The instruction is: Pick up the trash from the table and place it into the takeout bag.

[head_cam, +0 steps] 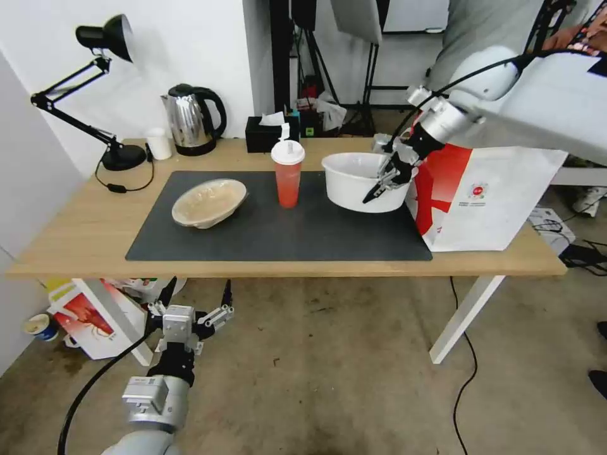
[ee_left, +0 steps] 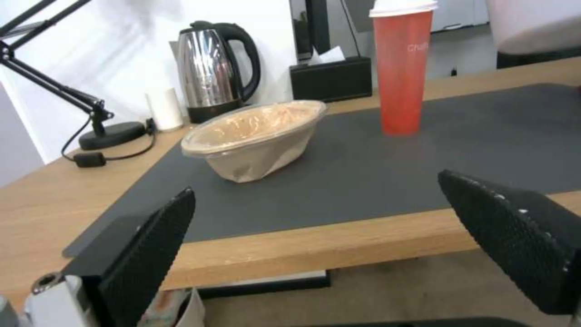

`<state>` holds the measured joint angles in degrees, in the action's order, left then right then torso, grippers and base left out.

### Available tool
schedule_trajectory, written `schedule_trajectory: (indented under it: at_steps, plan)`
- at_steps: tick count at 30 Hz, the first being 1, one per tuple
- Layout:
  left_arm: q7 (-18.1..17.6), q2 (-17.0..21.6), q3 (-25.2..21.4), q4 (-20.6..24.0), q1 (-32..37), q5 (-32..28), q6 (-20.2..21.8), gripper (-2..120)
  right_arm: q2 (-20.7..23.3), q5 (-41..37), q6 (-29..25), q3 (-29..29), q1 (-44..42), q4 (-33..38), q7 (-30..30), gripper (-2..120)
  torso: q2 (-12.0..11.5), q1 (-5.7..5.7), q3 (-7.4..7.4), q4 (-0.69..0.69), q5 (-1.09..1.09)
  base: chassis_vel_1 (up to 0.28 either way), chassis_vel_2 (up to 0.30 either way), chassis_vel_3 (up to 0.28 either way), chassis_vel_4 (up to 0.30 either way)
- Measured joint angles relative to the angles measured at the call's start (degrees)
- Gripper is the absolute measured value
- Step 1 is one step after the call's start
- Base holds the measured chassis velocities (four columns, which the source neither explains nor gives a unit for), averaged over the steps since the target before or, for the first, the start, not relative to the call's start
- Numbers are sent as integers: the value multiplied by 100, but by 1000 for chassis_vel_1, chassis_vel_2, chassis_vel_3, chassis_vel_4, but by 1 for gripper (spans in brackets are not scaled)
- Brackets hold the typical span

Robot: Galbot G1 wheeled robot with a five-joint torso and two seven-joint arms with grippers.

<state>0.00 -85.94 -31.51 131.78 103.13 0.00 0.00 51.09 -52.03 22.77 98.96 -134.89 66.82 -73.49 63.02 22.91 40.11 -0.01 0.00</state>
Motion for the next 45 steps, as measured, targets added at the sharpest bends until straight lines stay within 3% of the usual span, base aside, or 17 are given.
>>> schedule_trajectory:
  at_steps: [13, 23, 45]
  plan:
    - [0, 0, 0, 0, 0, 0, 0, 100, 200, -131, -69, 177, 543, 270, 86, 0, 0, 1, 0, 1, -1, 0, 0, 0, 0]
    - [0, 0, 0, 0, 0, 0, 0, 100, 437, -274, -152, 163, 1079, -1, -19, 0, 0, 1, 0, 1, -1, 0, 0, 0, 0]
    - [0, 0, 0, 0, 0, 0, 0, 100, 129, -270, -323, -70, 1653, -146, -222, 0, 0, 1, 0, 0, 0, 0, 0, 0, 0]
